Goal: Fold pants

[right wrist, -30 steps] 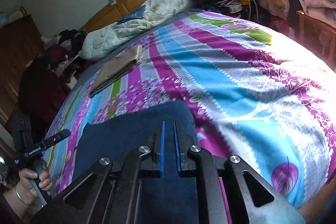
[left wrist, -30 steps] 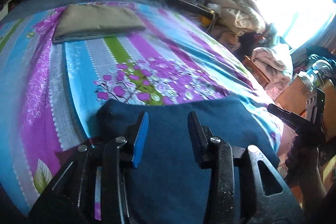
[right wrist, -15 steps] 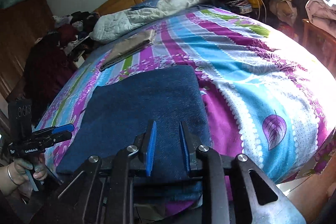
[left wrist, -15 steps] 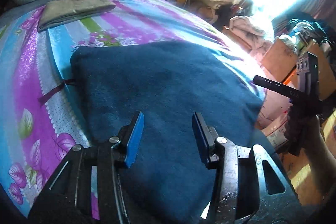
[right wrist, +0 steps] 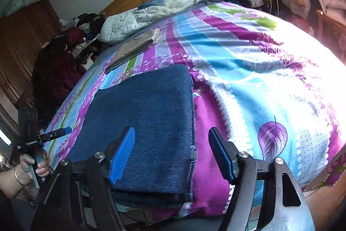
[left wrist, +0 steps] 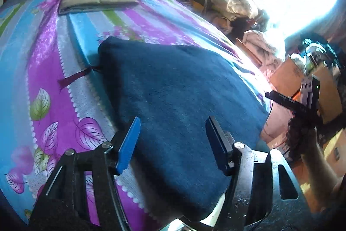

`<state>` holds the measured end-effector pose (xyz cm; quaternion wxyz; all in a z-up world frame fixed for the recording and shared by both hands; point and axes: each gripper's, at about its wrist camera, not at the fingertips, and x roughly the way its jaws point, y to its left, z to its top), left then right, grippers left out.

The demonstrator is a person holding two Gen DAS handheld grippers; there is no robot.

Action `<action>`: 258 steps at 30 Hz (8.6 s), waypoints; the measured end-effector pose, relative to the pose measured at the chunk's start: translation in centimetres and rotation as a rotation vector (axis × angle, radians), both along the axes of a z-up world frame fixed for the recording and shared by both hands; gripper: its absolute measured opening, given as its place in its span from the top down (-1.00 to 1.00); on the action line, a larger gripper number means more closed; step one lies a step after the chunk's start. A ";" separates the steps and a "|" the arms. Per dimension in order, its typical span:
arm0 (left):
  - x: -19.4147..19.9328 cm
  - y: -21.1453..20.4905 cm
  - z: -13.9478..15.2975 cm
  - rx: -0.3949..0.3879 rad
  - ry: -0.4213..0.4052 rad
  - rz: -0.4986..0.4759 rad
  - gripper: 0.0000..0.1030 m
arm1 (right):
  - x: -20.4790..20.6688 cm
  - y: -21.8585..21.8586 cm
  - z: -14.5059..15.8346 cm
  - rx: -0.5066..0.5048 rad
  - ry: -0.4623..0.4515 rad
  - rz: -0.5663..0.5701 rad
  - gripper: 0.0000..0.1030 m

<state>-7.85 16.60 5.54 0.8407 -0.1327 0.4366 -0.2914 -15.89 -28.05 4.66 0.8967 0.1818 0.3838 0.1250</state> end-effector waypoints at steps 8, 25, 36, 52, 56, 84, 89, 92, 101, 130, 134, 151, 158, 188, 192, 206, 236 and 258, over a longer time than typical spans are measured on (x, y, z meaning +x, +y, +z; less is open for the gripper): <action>2.7 1.3 -4.6 -0.137 0.168 0.044 -0.23 | 0.8 -0.7 -2.4 0.079 0.051 -0.047 -0.44; 5.5 -1.9 -4.5 -0.135 0.170 0.012 -0.45 | 0.2 -1.6 -2.7 0.127 0.032 -0.080 -0.44; 1.1 0.6 -5.0 -0.246 0.216 -0.007 0.58 | 2.2 -1.1 -3.2 0.135 0.019 0.101 -0.44; 0.1 4.1 -3.9 -0.258 0.188 -0.014 0.68 | 4.5 2.4 -1.6 0.124 -0.010 0.275 -0.44; 0.7 4.2 -5.6 -0.237 0.222 -0.012 0.59 | 7.0 3.6 -2.8 0.136 0.060 0.340 -0.45; 1.0 4.8 -6.2 -0.276 0.212 -0.049 0.55 | 12.9 5.5 -5.6 0.409 0.209 0.552 -0.50; 1.2 5.2 -6.5 -0.321 0.258 -0.025 0.51 | 11.4 6.9 -4.3 0.217 0.144 0.471 0.21; 1.4 5.1 -6.3 -0.321 0.290 -0.012 0.48 | 8.1 9.1 -1.3 -0.010 0.038 0.401 0.41; 0.1 3.5 -5.5 -0.254 0.193 0.078 0.17 | 0.3 24.5 -0.2 -0.899 -0.211 0.291 0.47; -2.2 4.2 -1.1 -0.228 0.075 0.056 0.70 | 5.7 13.9 4.3 -0.037 0.048 0.174 0.56; -3.5 7.8 2.2 -0.244 0.006 0.094 0.70 | 6.6 17.7 7.7 -0.022 -0.005 0.247 0.56; 15.4 27.9 -3.3 0.187 0.186 0.623 0.36 | 30.9 35.8 -4.5 0.068 0.275 0.236 0.11; 9.3 29.2 -1.6 0.264 0.014 0.684 0.17 | 26.6 29.4 -0.9 -0.069 0.219 0.124 -0.16; -1.3 17.1 -7.3 0.628 0.151 0.775 -1.00 | 9.0 39.9 -1.5 -0.384 0.248 0.312 0.36; -1.1 19.5 -7.5 0.461 0.144 0.831 -1.00 | 8.9 41.1 -1.3 -0.369 0.250 0.363 -0.40; -1.2 18.3 -7.8 0.524 0.083 0.777 -1.00 | 7.8 43.8 -2.9 -0.502 0.180 0.363 -1.00; -0.9 18.4 -7.7 0.549 0.107 0.753 -1.00 | 7.9 44.2 -3.3 -0.513 0.177 0.373 -1.00; -0.8 18.3 -7.8 0.554 0.125 0.739 -1.00 | 7.8 44.3 -3.3 -0.519 0.177 0.379 -1.00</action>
